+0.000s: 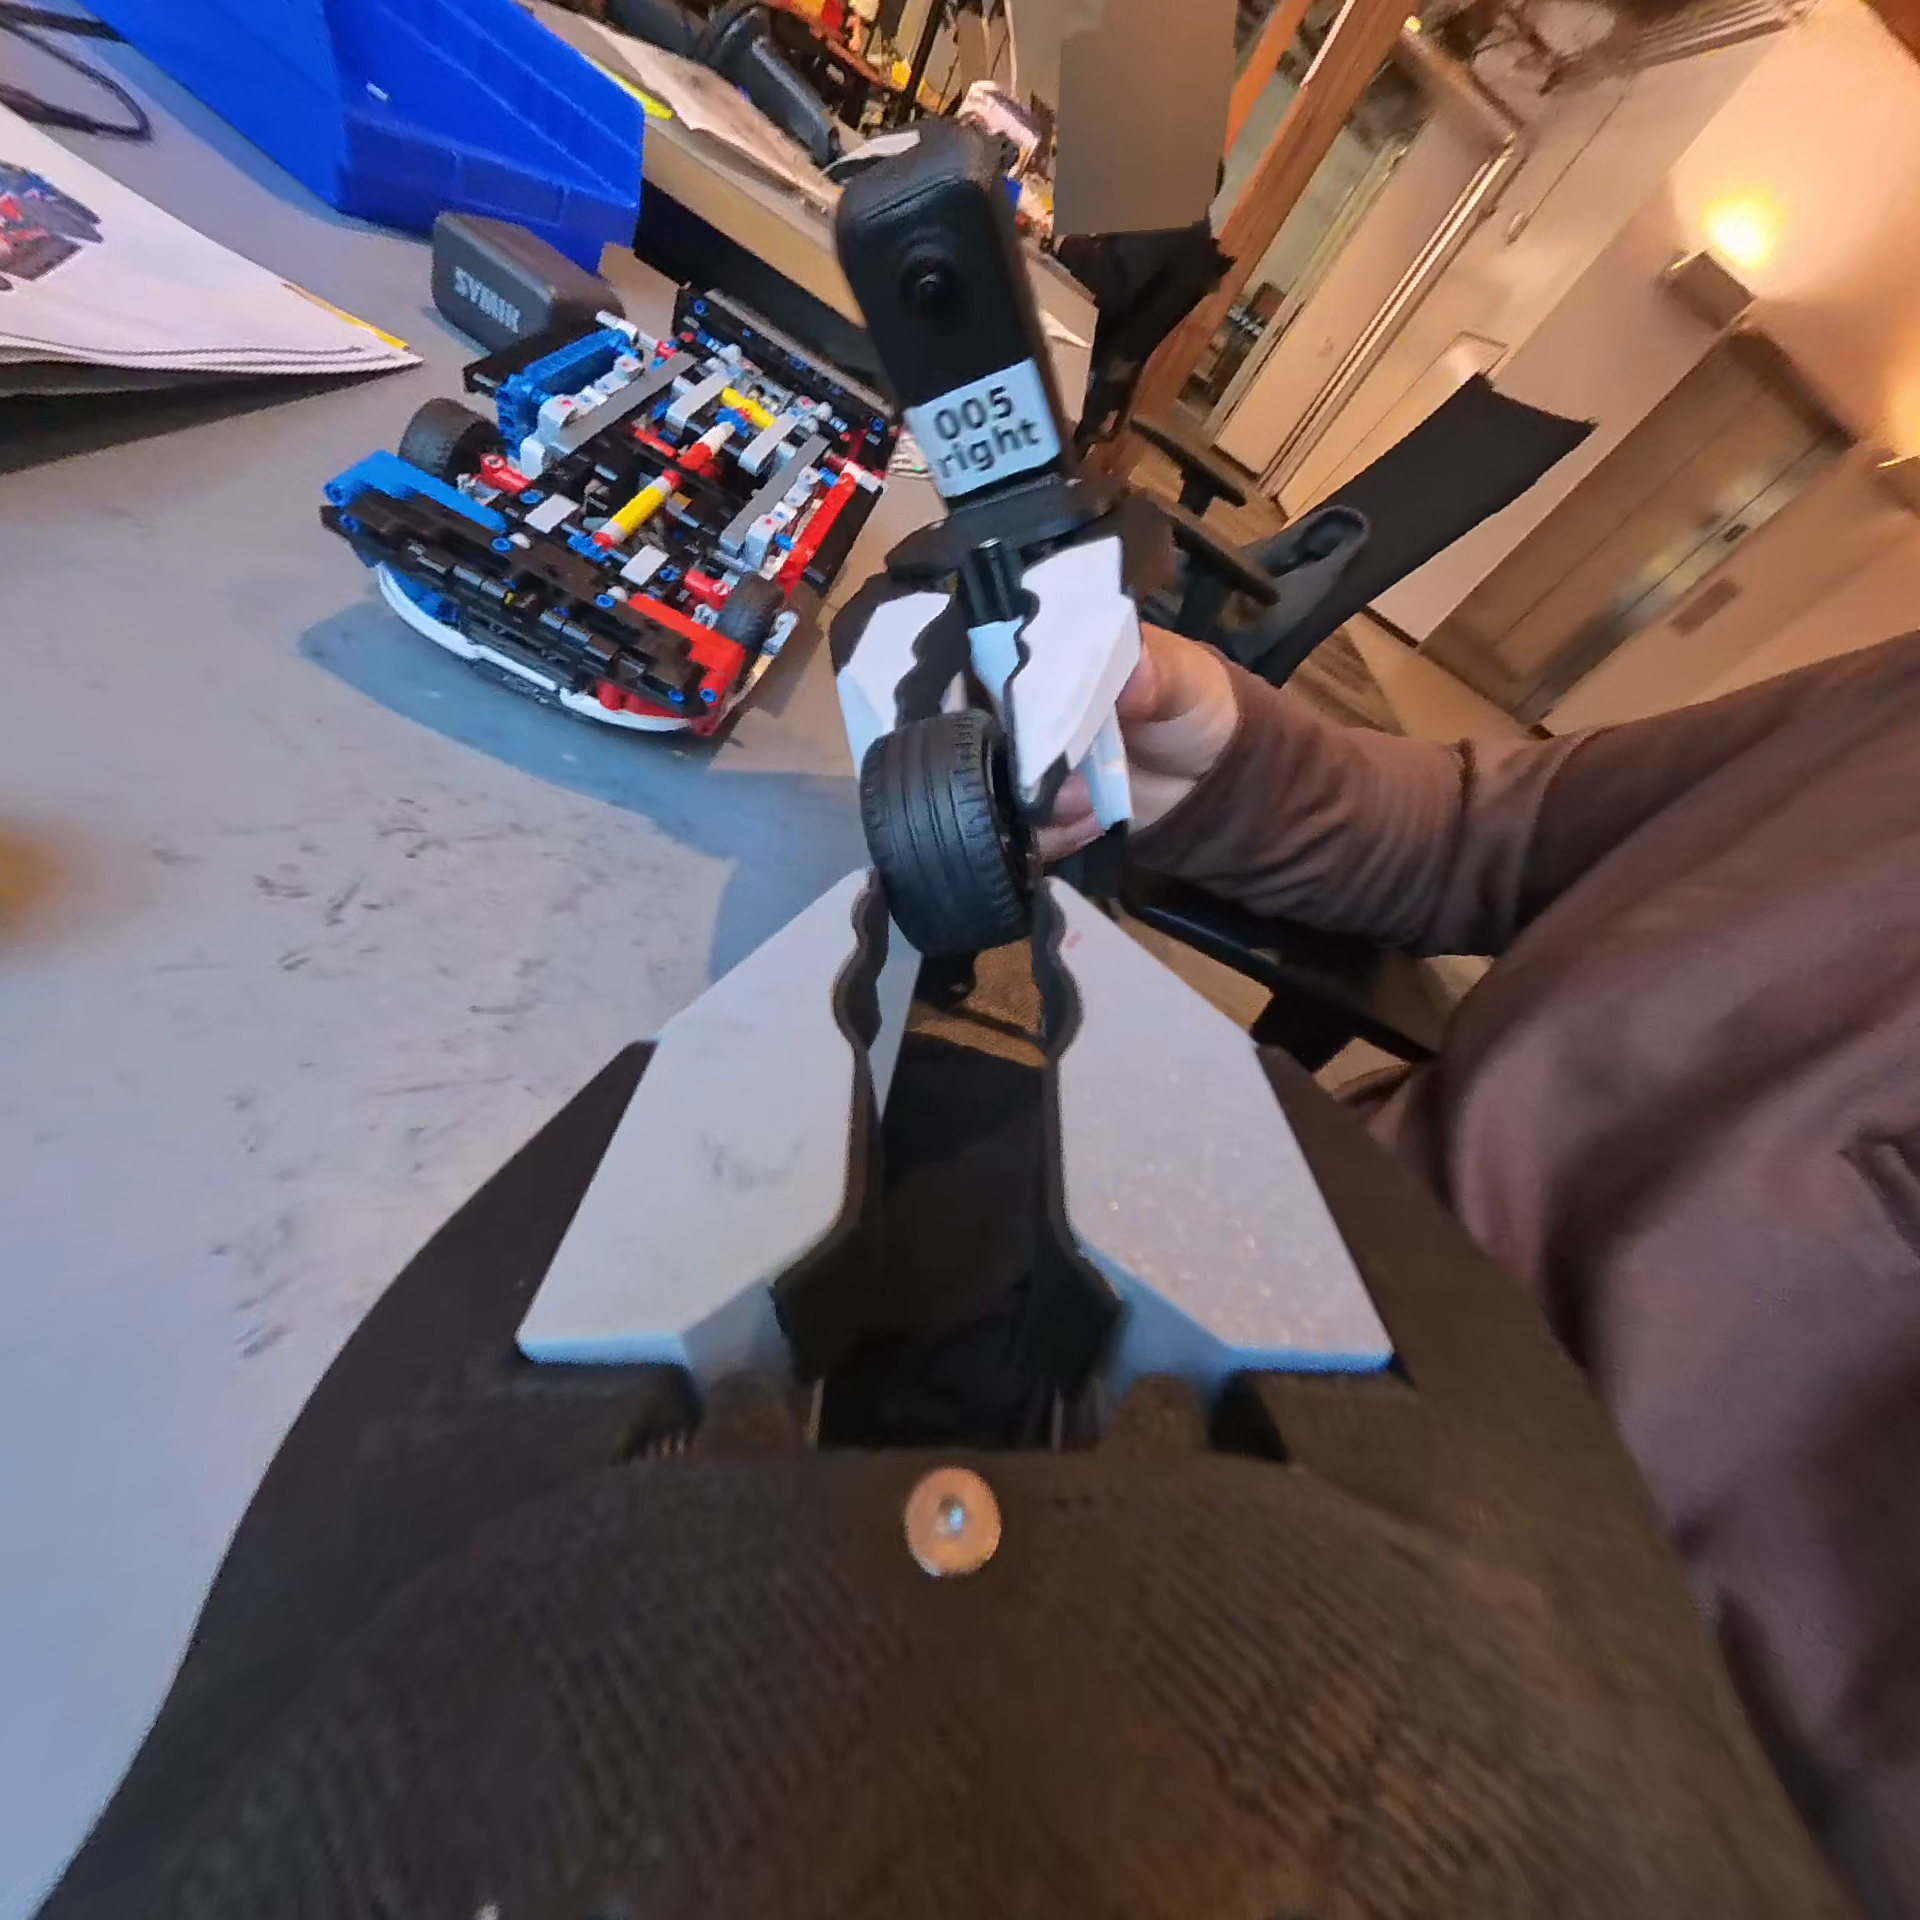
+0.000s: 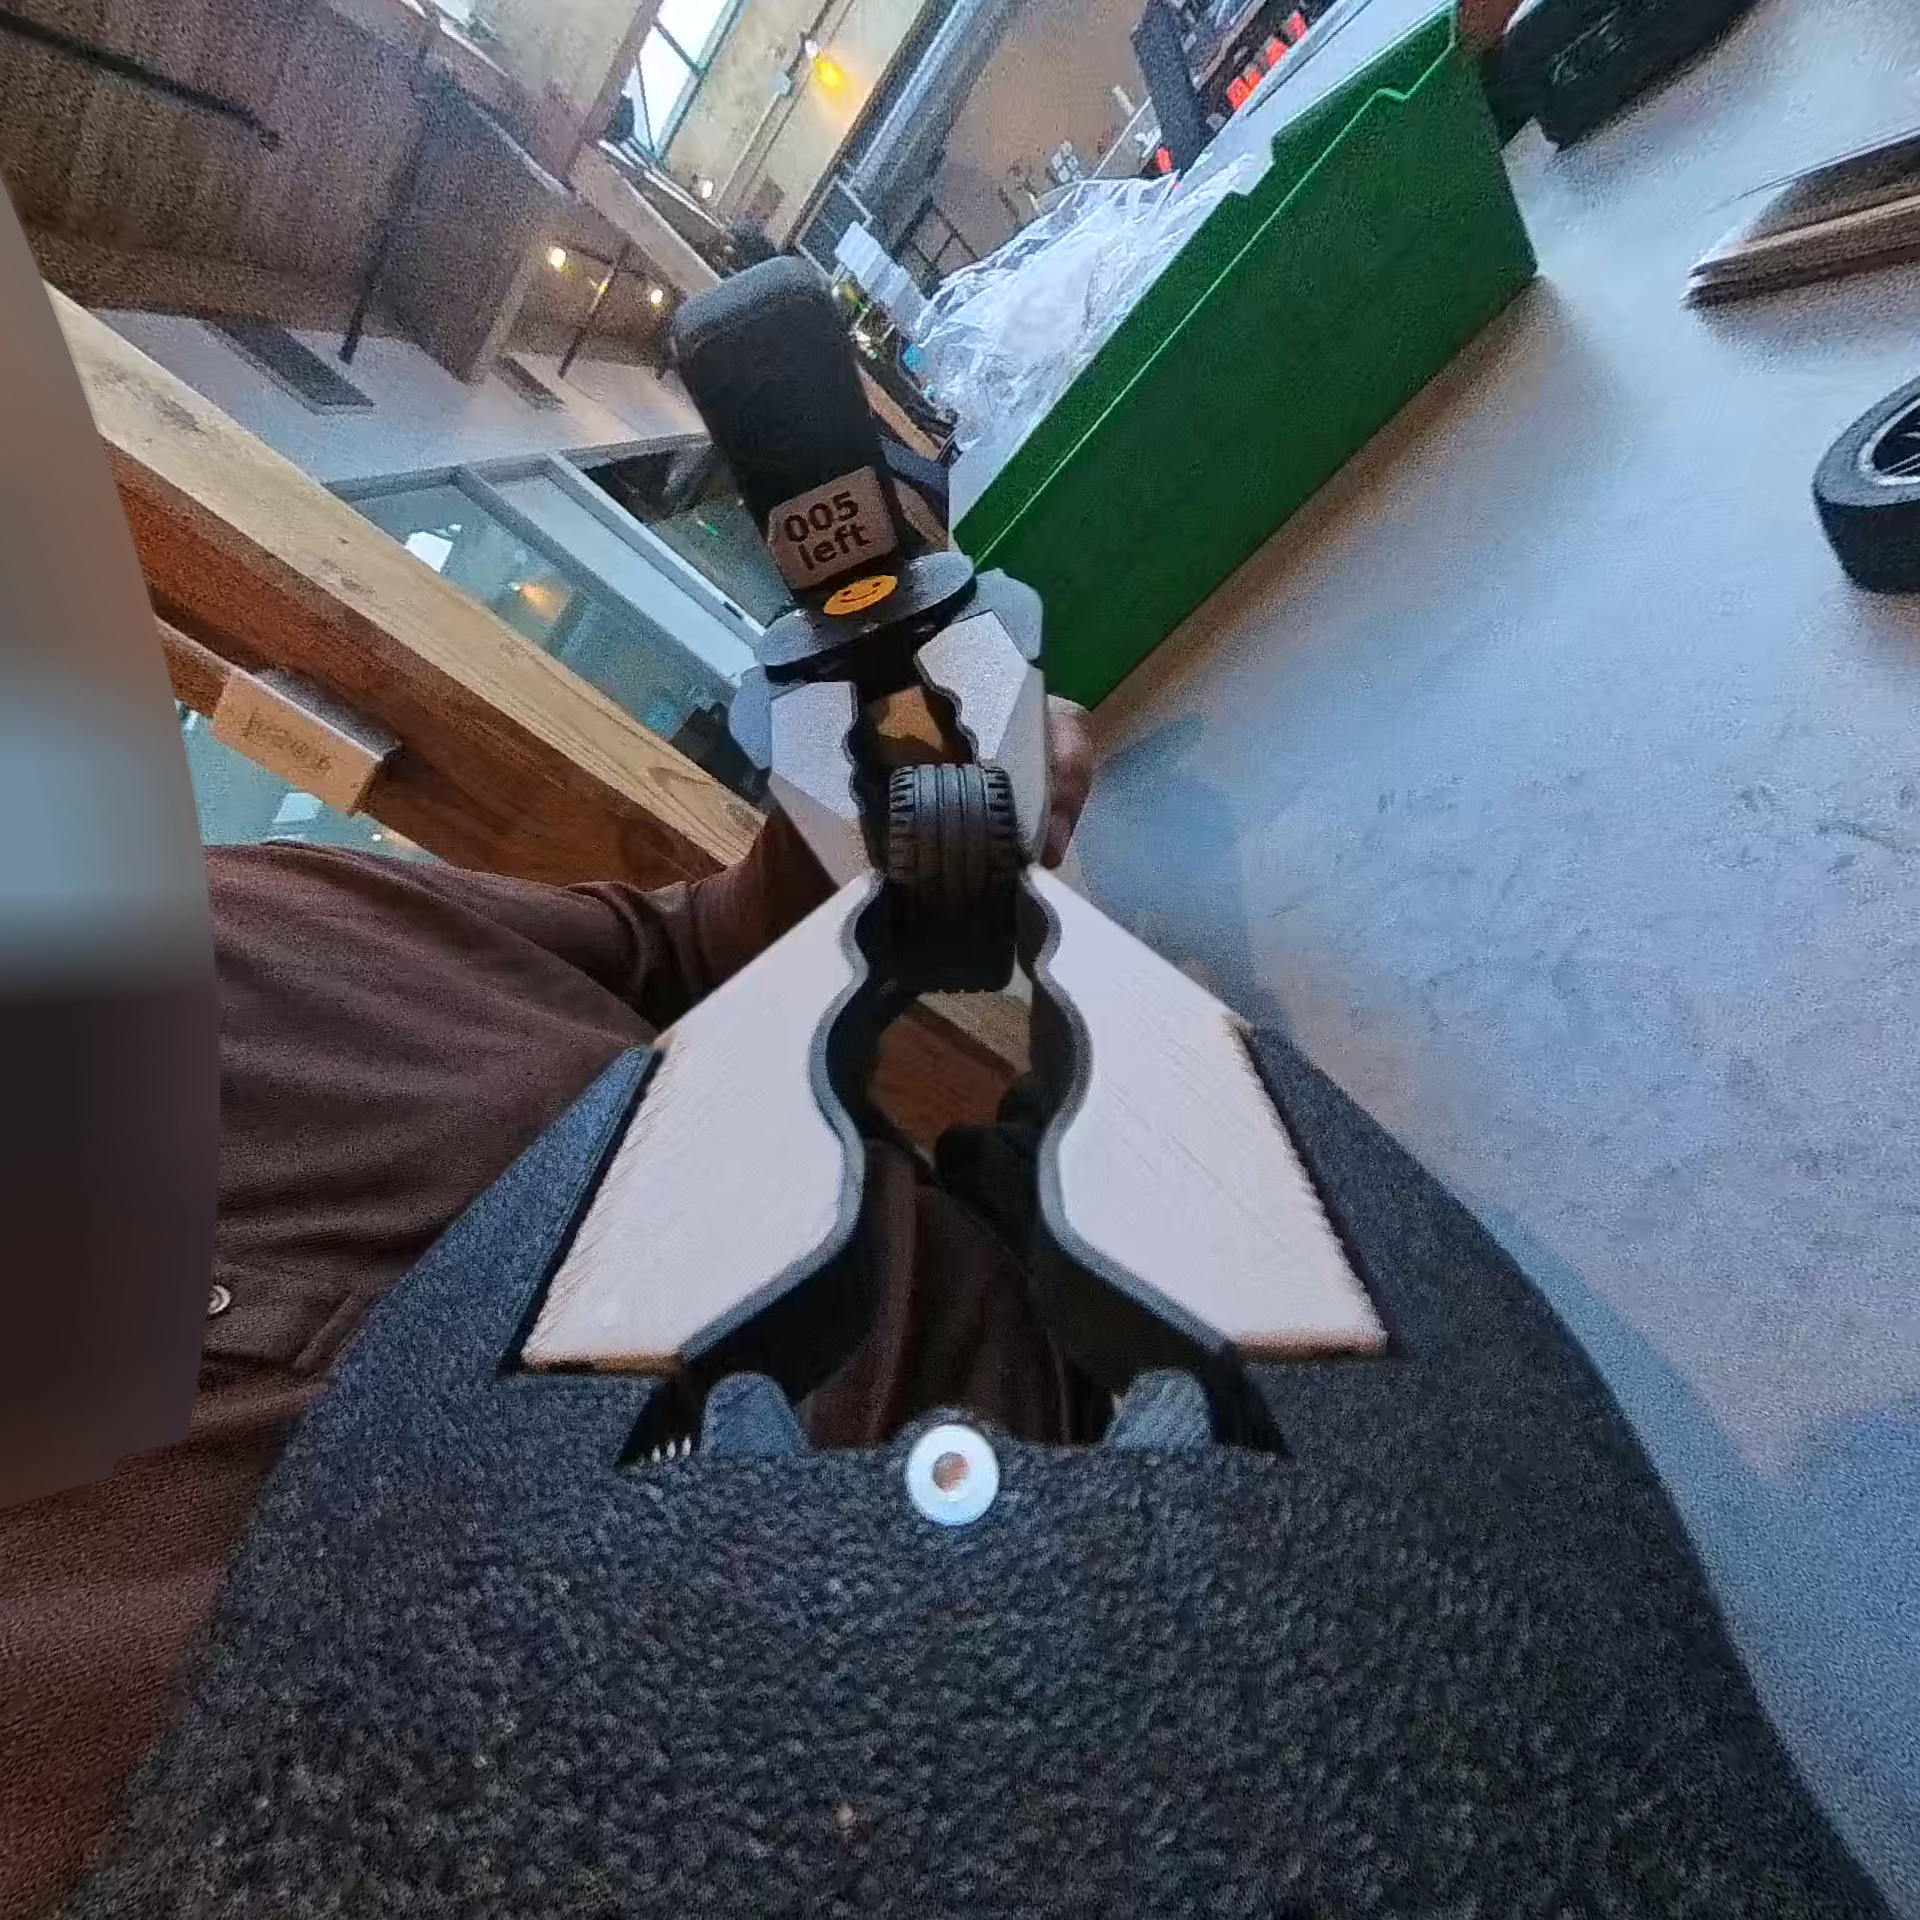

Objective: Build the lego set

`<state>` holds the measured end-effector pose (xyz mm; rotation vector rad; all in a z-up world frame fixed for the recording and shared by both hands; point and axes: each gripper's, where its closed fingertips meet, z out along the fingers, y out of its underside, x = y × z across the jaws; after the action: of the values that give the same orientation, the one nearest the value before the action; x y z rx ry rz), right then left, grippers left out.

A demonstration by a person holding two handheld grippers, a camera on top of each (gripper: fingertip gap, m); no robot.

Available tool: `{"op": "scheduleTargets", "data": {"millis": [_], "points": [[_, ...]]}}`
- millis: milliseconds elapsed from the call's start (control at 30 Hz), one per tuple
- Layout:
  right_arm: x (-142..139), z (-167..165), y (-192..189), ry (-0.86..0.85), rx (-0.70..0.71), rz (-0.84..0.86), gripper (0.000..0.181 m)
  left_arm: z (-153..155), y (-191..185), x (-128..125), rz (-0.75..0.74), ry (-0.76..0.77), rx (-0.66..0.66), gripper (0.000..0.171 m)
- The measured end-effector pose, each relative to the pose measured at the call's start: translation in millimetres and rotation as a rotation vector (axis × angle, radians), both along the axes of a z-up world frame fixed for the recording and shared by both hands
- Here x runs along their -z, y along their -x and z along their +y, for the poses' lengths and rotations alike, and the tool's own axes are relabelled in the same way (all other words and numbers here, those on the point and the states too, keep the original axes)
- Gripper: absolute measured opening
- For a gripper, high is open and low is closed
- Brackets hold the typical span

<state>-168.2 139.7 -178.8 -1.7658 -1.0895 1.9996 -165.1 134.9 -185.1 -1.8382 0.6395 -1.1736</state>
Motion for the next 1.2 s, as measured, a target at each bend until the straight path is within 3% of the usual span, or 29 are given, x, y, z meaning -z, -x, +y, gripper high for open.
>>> {"op": "scheduleTargets", "data": {"millis": [100, 267, 333, 467, 600, 667, 733, 833, 933, 1033, 1200], "points": [[2.0, 13.7, 1.7, -0.115, 0.110, -0.006, 0.019, 8.8, 5.5, 16.6, 0.098, -0.002, -0.067, 0.023], [2.3, 27.0, 4.3, -0.596, 0.319, -0.056, 0.020, 9.7, 11.2, 11.1, -0.159, 0.213, -0.063, 0.020], [4.3, 19.2, 6.6, -0.757, 0.309, -0.058, 0.006, 9.3, 14.0, 9.6, -0.209, 0.234, -0.067, 0.019], [20.2, 12.4, 10.6, -0.965, 0.292, -0.129, 0.007, 6.4, 19.3, 9.9, -0.277, 0.253, -0.066, 0.016], [30.9, 13.5, 12.4, -1.042, 0.263, -0.190, 0.016, 4.1, 20.2, 19.7, -0.196, 0.212, -0.076, 0.016], [20.1, 16.0, 8.4, -1.212, 0.303, -0.157, 0.028, 10.6, 28.2, 31.7, -0.040, 0.128, -0.134, 0.017], [-7.4, 10.6, 0.0, -1.443, 0.383, -0.054, 0.026, 16.5, 38.9, 41.0, 0.073, 0.076, -0.174, 0.017], [-37.9, -1.5, -10.3, -1.829, 0.484, 0.021, 0.015, 17.1, 43.9, 42.9, 0.075, 0.073, -0.166, 0.018], [-38.9, -19.7, -9.9, -1.887, 0.415, 0.048, 0.005, 15.6, 42.3, 43.2, 0.019, 0.105, -0.143, 0.018], [-46.5, -24.4, -12.1, -1.949, 0.436, 0.075, 0.014, 10.1, 35.0, 39.0, -0.050, 0.125, -0.090, 0.018], [-48.2, -28.8, -14.6, -1.971, 0.431, 0.096, 0.015, 5.6, 29.7, 28.1, -0.148, 0.139, -0.037, 0.019]]}}
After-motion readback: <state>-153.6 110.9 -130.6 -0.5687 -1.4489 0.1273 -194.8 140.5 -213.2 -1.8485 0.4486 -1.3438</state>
